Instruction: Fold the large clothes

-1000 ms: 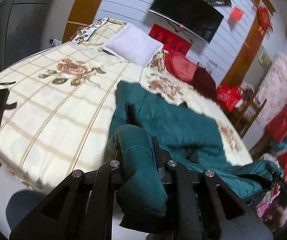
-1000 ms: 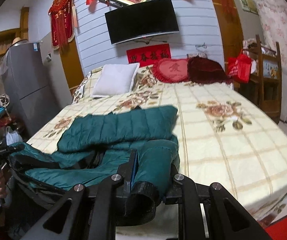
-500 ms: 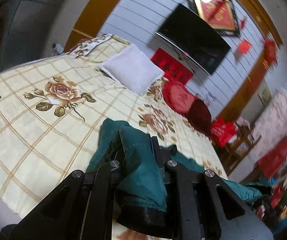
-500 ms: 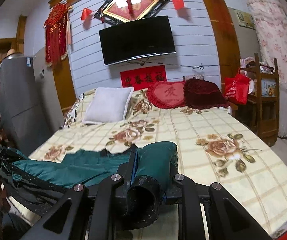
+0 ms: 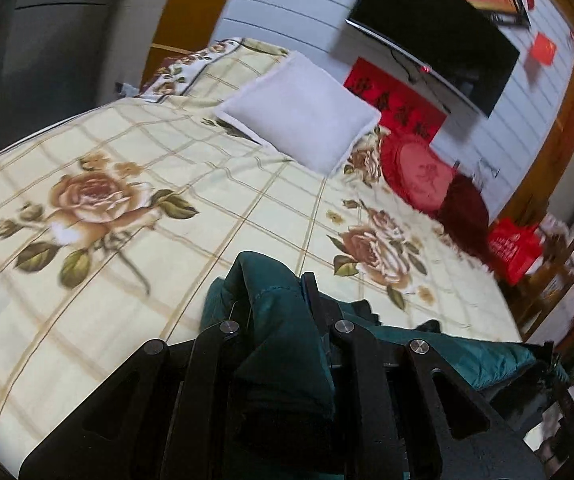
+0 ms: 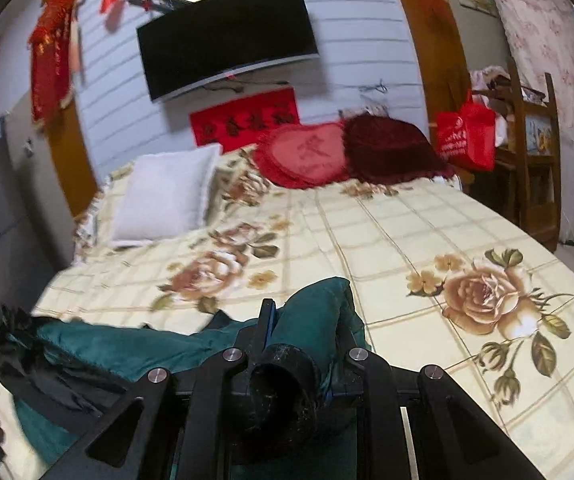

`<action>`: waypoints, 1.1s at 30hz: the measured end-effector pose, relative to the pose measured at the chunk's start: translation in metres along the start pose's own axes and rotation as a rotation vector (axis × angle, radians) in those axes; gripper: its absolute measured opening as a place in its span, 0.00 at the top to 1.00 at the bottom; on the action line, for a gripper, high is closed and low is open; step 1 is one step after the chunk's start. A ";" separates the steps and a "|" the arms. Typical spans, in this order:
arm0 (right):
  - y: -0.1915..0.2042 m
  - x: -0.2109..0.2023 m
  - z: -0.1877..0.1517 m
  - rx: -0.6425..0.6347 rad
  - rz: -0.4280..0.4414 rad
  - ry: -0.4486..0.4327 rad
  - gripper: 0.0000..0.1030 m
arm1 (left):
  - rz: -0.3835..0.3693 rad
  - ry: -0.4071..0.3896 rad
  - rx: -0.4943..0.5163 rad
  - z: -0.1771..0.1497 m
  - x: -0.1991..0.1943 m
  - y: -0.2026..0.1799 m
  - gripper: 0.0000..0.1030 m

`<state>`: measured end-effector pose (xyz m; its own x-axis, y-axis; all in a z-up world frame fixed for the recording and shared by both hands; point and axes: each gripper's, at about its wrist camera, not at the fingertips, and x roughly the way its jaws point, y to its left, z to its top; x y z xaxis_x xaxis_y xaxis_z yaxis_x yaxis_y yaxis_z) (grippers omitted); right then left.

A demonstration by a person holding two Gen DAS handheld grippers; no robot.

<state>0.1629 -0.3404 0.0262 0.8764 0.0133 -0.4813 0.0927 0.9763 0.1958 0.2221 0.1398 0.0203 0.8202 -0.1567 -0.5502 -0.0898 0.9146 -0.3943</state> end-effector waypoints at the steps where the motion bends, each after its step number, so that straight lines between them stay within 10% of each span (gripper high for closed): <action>1: -0.003 0.009 -0.001 -0.002 -0.008 0.011 0.83 | 0.003 0.000 0.010 0.000 0.009 -0.002 0.87; 11: -0.013 0.070 -0.027 -0.018 -0.071 0.148 0.83 | 0.014 0.071 0.039 -0.020 0.083 0.002 0.83; 28: -0.033 0.069 -0.021 0.185 0.029 0.221 0.66 | -0.072 0.220 -0.094 -0.011 0.088 0.021 0.71; 31: -0.033 0.060 -0.015 0.210 0.057 0.189 0.64 | -0.092 0.213 -0.096 -0.004 0.080 0.021 0.52; 33: -0.034 0.055 -0.011 0.228 0.080 0.163 0.60 | -0.107 0.180 -0.091 0.002 0.071 0.018 0.02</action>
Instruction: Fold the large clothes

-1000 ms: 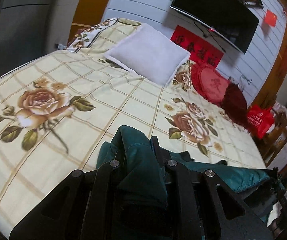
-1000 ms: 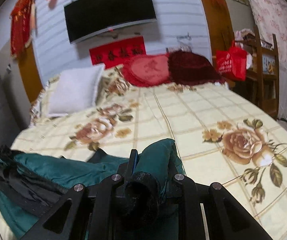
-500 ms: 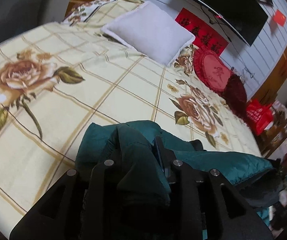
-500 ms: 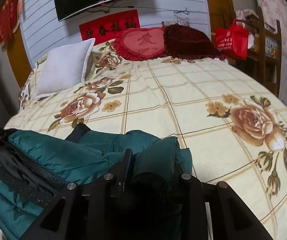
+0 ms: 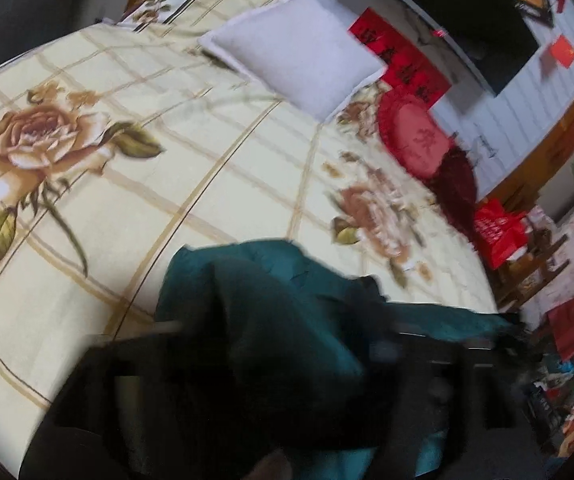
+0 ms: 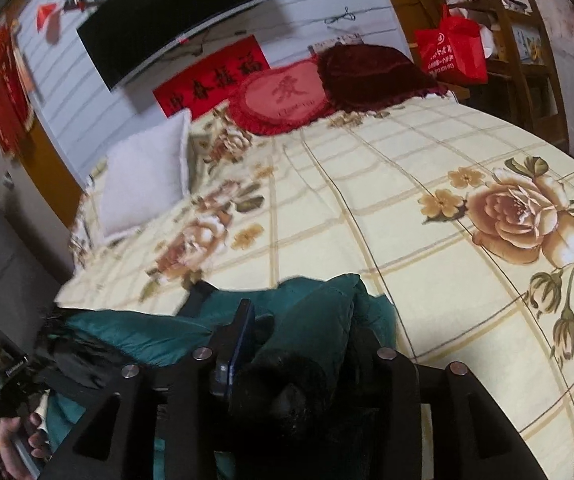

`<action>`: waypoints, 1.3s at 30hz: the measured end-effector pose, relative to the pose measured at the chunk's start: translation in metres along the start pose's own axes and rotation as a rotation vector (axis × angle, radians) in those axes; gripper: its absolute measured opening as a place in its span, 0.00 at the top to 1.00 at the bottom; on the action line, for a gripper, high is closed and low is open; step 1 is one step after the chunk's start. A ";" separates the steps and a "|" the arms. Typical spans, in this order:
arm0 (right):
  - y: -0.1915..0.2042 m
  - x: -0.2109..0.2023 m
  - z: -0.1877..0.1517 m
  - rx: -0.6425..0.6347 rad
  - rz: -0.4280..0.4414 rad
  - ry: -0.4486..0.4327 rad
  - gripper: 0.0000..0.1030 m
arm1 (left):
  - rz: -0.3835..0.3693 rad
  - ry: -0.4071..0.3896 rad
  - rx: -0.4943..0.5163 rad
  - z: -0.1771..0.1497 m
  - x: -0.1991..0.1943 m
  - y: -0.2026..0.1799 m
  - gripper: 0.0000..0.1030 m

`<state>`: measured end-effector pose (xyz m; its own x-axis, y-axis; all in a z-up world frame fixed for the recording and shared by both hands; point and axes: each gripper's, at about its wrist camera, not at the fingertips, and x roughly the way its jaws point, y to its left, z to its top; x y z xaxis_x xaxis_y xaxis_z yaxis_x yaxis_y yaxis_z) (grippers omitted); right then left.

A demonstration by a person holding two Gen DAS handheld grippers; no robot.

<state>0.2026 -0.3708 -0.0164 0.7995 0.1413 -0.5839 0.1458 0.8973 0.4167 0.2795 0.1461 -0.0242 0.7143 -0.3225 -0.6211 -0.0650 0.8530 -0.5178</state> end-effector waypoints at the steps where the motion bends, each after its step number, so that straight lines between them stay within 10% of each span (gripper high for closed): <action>1: 0.000 -0.003 0.001 0.008 0.012 -0.014 0.53 | 0.032 -0.038 0.011 0.002 -0.007 -0.002 0.01; 4: 0.002 -0.016 0.005 0.020 0.033 -0.079 0.27 | 0.025 -0.111 0.024 0.005 -0.021 -0.002 0.00; 12: 0.027 -0.042 0.012 -0.105 -0.063 -0.204 0.24 | 0.062 -0.108 0.158 -0.001 -0.017 -0.030 0.00; 20: 0.086 0.001 -0.002 -0.402 -0.205 -0.070 0.11 | 0.237 -0.045 0.475 -0.024 0.023 -0.075 0.00; 27: 0.058 0.074 -0.006 -0.319 -0.227 0.189 0.05 | 0.258 0.050 0.410 -0.030 0.052 -0.045 0.00; 39: 0.047 0.094 -0.008 -0.303 -0.193 0.258 0.00 | 0.254 0.099 0.375 -0.030 0.064 -0.039 0.00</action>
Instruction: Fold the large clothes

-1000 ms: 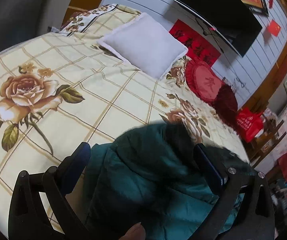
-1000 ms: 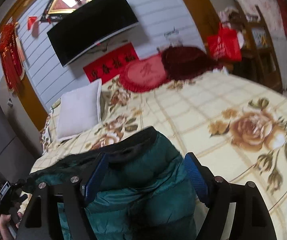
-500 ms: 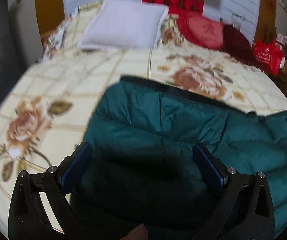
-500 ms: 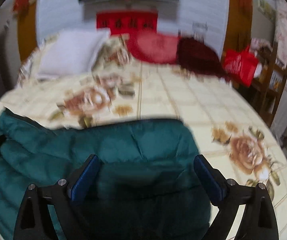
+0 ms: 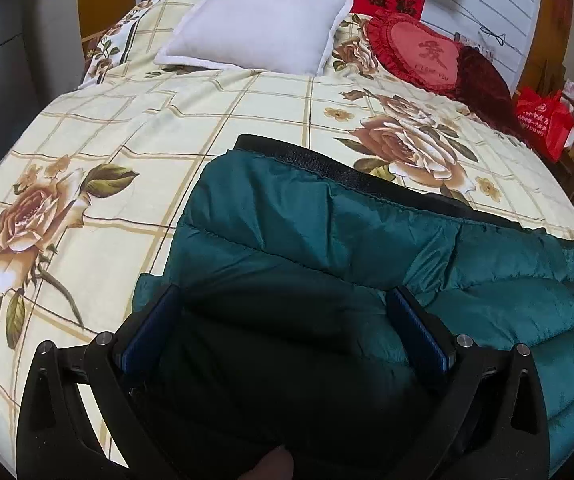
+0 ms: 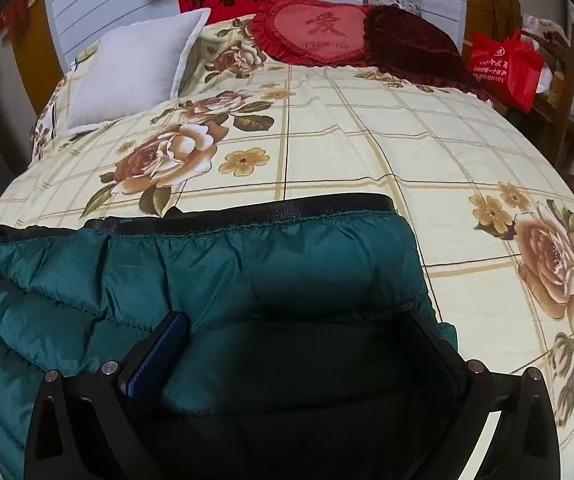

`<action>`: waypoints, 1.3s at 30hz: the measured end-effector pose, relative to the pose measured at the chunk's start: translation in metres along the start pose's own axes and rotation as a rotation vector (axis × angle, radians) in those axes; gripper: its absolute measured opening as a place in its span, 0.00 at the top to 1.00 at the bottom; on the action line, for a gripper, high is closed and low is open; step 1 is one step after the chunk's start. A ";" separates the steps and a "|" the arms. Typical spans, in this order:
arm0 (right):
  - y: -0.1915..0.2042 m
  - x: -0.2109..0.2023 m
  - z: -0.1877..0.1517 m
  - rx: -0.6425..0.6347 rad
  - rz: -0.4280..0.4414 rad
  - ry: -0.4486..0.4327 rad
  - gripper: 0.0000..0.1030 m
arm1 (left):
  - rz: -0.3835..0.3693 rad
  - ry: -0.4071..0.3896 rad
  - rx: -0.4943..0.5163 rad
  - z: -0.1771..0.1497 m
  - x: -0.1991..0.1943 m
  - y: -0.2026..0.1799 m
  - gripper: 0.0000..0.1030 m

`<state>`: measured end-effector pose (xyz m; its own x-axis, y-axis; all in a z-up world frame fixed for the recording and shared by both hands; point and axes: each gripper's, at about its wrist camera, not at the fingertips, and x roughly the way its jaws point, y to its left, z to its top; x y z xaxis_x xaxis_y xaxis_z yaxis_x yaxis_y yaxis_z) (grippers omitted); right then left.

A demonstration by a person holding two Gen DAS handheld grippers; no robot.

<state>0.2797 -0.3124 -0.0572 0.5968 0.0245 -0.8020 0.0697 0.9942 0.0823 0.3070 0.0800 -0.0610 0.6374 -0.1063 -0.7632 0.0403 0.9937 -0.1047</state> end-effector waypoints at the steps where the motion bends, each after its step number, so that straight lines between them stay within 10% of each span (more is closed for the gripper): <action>1: 0.000 0.000 0.001 0.006 0.002 0.006 0.00 | -0.004 0.002 -0.001 0.000 0.000 0.000 0.00; 23: 0.012 -0.033 0.004 -0.023 -0.052 -0.046 0.01 | -0.038 -0.051 -0.036 0.001 -0.030 0.006 0.00; 29: 0.075 -0.079 -0.008 -0.144 0.151 -0.134 0.01 | -0.170 -0.052 -0.061 0.002 -0.054 -0.008 0.00; 39: 0.089 -0.026 -0.029 -0.165 0.229 0.028 0.00 | -0.057 -0.012 0.097 -0.021 -0.030 -0.036 0.00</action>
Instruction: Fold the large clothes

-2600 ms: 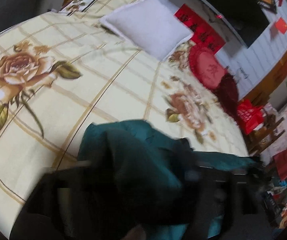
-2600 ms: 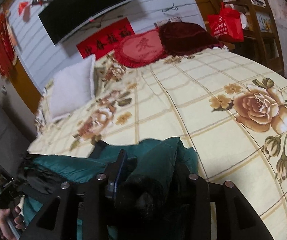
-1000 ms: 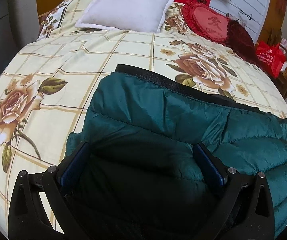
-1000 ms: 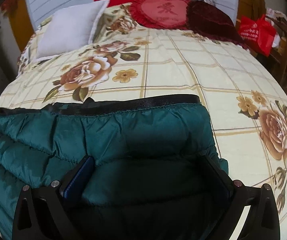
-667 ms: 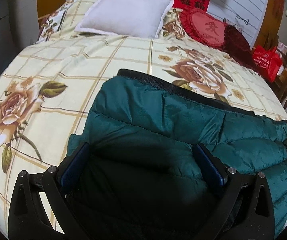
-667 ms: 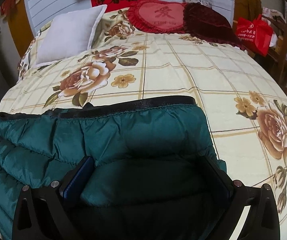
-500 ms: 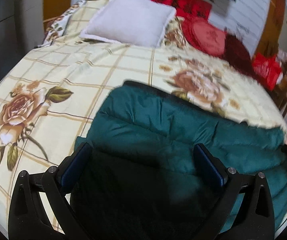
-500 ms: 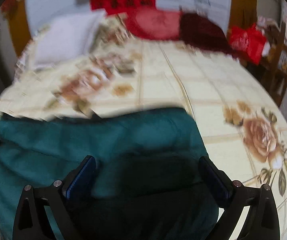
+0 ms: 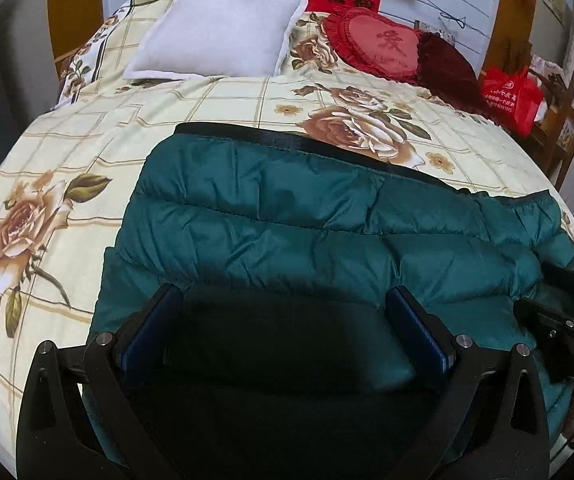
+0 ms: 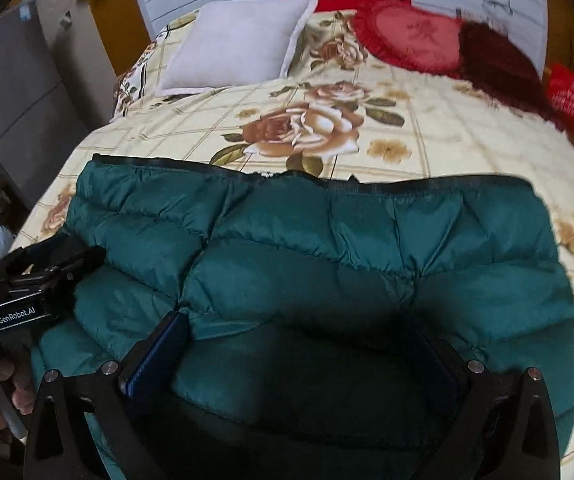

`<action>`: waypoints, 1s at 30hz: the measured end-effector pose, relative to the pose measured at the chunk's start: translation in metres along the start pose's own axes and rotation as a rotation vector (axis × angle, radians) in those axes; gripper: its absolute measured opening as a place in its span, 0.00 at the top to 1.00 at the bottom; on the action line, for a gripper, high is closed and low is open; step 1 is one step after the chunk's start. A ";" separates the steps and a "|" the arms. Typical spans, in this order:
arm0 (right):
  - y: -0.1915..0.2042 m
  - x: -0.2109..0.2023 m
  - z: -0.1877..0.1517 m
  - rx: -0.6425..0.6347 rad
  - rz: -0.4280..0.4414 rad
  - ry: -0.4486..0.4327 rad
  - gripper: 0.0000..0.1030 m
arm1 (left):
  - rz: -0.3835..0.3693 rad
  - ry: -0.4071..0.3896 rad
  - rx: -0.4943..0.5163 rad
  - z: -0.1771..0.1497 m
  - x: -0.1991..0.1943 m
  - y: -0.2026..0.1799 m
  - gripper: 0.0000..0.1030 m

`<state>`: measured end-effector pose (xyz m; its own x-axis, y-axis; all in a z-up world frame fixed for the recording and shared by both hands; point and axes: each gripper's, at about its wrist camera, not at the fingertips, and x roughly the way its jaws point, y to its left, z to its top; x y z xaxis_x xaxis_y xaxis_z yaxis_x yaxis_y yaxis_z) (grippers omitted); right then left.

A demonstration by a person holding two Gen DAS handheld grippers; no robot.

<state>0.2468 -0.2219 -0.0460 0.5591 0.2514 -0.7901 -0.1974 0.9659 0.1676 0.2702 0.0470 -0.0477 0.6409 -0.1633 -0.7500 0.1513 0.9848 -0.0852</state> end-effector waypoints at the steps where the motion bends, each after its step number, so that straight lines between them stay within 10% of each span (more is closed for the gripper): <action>1: -0.001 0.003 -0.001 -0.007 -0.002 -0.003 0.00 | -0.001 -0.010 0.001 -0.001 0.001 0.000 0.00; 21: 0.002 -0.005 0.002 -0.031 -0.026 -0.032 0.00 | -0.034 -0.037 -0.023 0.002 -0.009 0.008 0.00; 30: -0.078 -0.095 -0.009 0.055 -0.118 -0.218 0.00 | -0.066 -0.055 -0.096 -0.007 -0.044 0.100 0.00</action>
<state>0.2016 -0.3213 0.0104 0.7373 0.1384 -0.6612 -0.0800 0.9898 0.1180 0.2520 0.1534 -0.0277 0.6726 -0.2286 -0.7038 0.1239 0.9724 -0.1974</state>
